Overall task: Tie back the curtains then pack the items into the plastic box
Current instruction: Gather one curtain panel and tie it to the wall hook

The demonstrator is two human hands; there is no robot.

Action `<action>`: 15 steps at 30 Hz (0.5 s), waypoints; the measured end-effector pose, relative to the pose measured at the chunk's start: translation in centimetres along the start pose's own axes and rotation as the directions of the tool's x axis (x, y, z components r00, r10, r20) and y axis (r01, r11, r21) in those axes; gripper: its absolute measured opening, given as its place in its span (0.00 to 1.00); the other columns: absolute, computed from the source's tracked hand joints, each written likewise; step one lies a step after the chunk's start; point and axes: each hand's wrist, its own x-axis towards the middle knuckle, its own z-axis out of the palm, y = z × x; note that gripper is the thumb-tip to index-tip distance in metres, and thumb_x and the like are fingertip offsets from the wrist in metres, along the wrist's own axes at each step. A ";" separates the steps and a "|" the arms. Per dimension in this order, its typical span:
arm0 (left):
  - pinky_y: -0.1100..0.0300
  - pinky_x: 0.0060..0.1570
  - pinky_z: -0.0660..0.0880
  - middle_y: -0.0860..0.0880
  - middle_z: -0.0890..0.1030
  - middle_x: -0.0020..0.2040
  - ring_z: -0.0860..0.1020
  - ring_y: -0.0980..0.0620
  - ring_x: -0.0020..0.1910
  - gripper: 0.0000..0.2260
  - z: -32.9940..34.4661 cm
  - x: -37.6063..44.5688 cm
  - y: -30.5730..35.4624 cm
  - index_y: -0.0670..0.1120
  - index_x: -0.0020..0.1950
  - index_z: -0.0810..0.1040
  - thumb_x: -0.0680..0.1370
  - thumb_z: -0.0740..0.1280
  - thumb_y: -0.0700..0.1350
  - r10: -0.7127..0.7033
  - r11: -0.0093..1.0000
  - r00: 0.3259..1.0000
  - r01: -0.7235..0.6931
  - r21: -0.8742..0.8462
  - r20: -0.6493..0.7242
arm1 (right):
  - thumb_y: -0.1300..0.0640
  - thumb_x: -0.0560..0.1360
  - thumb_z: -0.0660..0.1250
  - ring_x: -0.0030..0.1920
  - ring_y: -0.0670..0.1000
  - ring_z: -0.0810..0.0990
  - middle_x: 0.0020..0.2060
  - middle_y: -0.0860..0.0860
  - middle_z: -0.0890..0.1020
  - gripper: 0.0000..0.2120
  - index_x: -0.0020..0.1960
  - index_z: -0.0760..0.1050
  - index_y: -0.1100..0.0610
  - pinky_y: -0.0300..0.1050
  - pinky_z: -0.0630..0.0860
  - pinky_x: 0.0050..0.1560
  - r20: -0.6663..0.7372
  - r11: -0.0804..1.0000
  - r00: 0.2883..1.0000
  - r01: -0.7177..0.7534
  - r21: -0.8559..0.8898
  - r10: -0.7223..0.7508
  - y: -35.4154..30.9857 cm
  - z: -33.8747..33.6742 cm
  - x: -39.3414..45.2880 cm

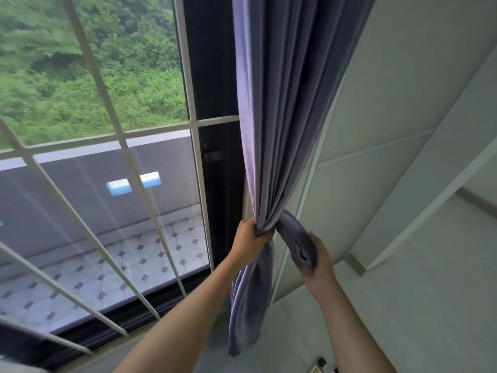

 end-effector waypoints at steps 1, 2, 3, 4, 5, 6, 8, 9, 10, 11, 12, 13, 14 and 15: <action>0.59 0.47 0.76 0.57 0.80 0.41 0.79 0.55 0.44 0.06 0.2 -0.1 -0.1 0.48 0.49 0.77 0.74 0.70 0.42 0.013 1.000 1.000 -0.013 0.011 -0.008 | 0.50 0.77 0.65 0.47 0.51 0.82 0.48 0.53 0.84 0.12 0.52 0.81 0.57 0.44 0.75 0.47 0.000 0.996 1.000 0.016 -0.084 -0.016 0.5 0.2 -0.3; 0.57 0.49 0.76 0.59 0.79 0.41 0.78 0.54 0.45 0.06 0.3 -0.3 -0.3 0.49 0.49 0.77 0.73 0.70 0.42 0.022 1.000 1.000 -0.022 0.020 -0.019 | 0.50 0.76 0.67 0.47 0.51 0.82 0.48 0.53 0.85 0.12 0.52 0.81 0.57 0.45 0.75 0.49 0.006 0.986 0.999 0.035 -0.165 -0.035 0.8 0.4 -0.7; 0.58 0.49 0.76 0.61 0.78 0.41 0.77 0.55 0.46 0.07 0.4 -0.5 -0.2 0.49 0.49 0.76 0.73 0.71 0.41 0.030 0.999 0.999 -0.029 0.026 -0.033 | 0.51 0.74 0.69 0.45 0.52 0.82 0.44 0.53 0.85 0.11 0.49 0.82 0.59 0.44 0.75 0.49 0.014 0.968 0.998 0.062 -0.244 -0.060 1.1 0.6 -1.2; 0.61 0.48 0.76 0.62 0.76 0.41 0.76 0.56 0.46 0.08 0.4 -0.7 -0.2 0.49 0.50 0.76 0.73 0.71 0.40 0.034 0.999 0.998 -0.033 0.025 -0.052 | 0.53 0.72 0.71 0.40 0.52 0.80 0.38 0.52 0.84 0.09 0.44 0.81 0.60 0.43 0.74 0.45 0.001 0.937 0.996 0.082 -0.340 -0.087 1.3 0.6 -1.7; 0.64 0.46 0.75 0.62 0.76 0.42 0.75 0.57 0.46 0.10 0.3 -0.9 -0.3 0.49 0.51 0.76 0.73 0.70 0.39 0.034 0.999 0.997 -0.033 0.017 -0.072 | 0.56 0.70 0.72 0.35 0.51 0.76 0.33 0.52 0.80 0.07 0.39 0.78 0.59 0.41 0.71 0.39 -0.021 0.889 0.994 0.090 -0.449 -0.111 1.7 0.7 -2.3; 0.67 0.44 0.74 0.61 0.76 0.43 0.75 0.59 0.46 0.11 0.2 -1.2 -0.3 0.49 0.53 0.76 0.73 0.70 0.39 0.037 0.999 0.995 -0.036 0.014 -0.092 | 0.57 0.70 0.69 0.32 0.49 0.71 0.29 0.51 0.76 0.06 0.37 0.76 0.58 0.39 0.68 0.34 -0.028 0.828 0.991 0.092 -0.553 -0.128 2.3 0.4 -2.8; 0.68 0.43 0.73 0.58 0.78 0.45 0.76 0.62 0.45 0.13 0.1 -1.3 -0.7 0.49 0.55 0.76 0.73 0.70 0.38 0.042 0.999 0.993 -0.042 0.006 -0.113 | 0.62 0.72 0.64 0.25 0.45 0.66 0.24 0.49 0.71 0.08 0.34 0.71 0.58 0.36 0.63 0.27 -0.011 0.712 0.992 0.080 -0.697 -0.122 4.3 -0.5 -3.9; 0.66 0.45 0.74 0.57 0.79 0.47 0.77 0.61 0.46 0.13 0.1 -1.4 -0.9 0.50 0.56 0.76 0.73 0.69 0.39 0.050 0.999 0.993 -0.049 0.007 -0.107 | 0.63 0.74 0.64 0.23 0.45 0.65 0.22 0.48 0.70 0.12 0.33 0.68 0.58 0.37 0.63 0.26 -0.009 0.664 0.993 0.071 -0.744 -0.117 5.5 -1.0 -4.4; 0.63 0.48 0.75 0.58 0.79 0.48 0.76 0.60 0.48 0.13 0.2 -1.4 -1.2 0.51 0.56 0.76 0.73 0.69 0.41 0.055 0.998 0.995 -0.054 0.018 -0.085 | 0.62 0.75 0.65 0.23 0.45 0.65 0.21 0.47 0.68 0.15 0.31 0.66 0.57 0.39 0.63 0.27 -0.023 0.629 0.990 0.071 -0.774 -0.139 6.6 -1.4 -4.8; 0.60 0.51 0.75 0.60 0.78 0.48 0.75 0.58 0.50 0.12 0.3 -1.6 -1.4 0.52 0.56 0.75 0.74 0.68 0.42 0.065 0.997 0.996 -0.062 0.037 -0.062 | 0.61 0.76 0.66 0.23 0.44 0.65 0.20 0.46 0.68 0.18 0.30 0.65 0.56 0.39 0.63 0.27 -0.041 0.613 0.981 0.085 -0.785 -0.188 7.5 -1.8 -5.2; 0.58 0.53 0.74 0.61 0.77 0.47 0.74 0.57 0.50 0.10 0.4 -1.8 -1.4 0.52 0.55 0.74 0.75 0.68 0.45 0.074 0.996 0.996 -0.072 0.053 -0.043 | 0.61 0.76 0.66 0.23 0.43 0.67 0.21 0.46 0.69 0.19 0.29 0.65 0.54 0.35 0.63 0.27 -0.046 0.584 0.964 0.120 -0.802 -0.262 8.2 -1.9 -5.4; 0.57 0.53 0.74 0.60 0.76 0.47 0.73 0.57 0.50 0.09 0.6 -2.0 -1.3 0.51 0.55 0.74 0.75 0.68 0.47 0.087 0.994 0.996 -0.084 0.068 -0.035 | 0.60 0.77 0.65 0.25 0.41 0.70 0.25 0.45 0.73 0.17 0.31 0.68 0.50 0.31 0.64 0.29 -0.021 0.520 0.939 0.171 -0.837 -0.342 8.9 -2.0 -5.7; 0.57 0.52 0.74 0.58 0.77 0.48 0.72 0.56 0.50 0.11 0.8 -2.1 -1.3 0.50 0.55 0.74 0.74 0.68 0.51 0.099 0.992 0.994 -0.096 0.080 -0.037 | 0.58 0.78 0.64 0.31 0.40 0.74 0.32 0.47 0.78 0.12 0.36 0.72 0.49 0.29 0.66 0.35 0.007 0.454 0.928 0.188 -0.871 -0.372 9.3 -1.9 -6.4; 0.58 0.52 0.73 0.56 0.77 0.49 0.71 0.56 0.51 0.14 1.0 -2.2 -1.2 0.51 0.56 0.74 0.73 0.68 0.55 0.104 0.990 0.994 -0.101 0.100 -0.033 | 0.54 0.79 0.62 0.40 0.45 0.78 0.41 0.51 0.81 0.07 0.44 0.76 0.51 0.31 0.68 0.43 0.021 0.413 0.936 0.175 -0.894 -0.351 9.8 -1.7 -6.9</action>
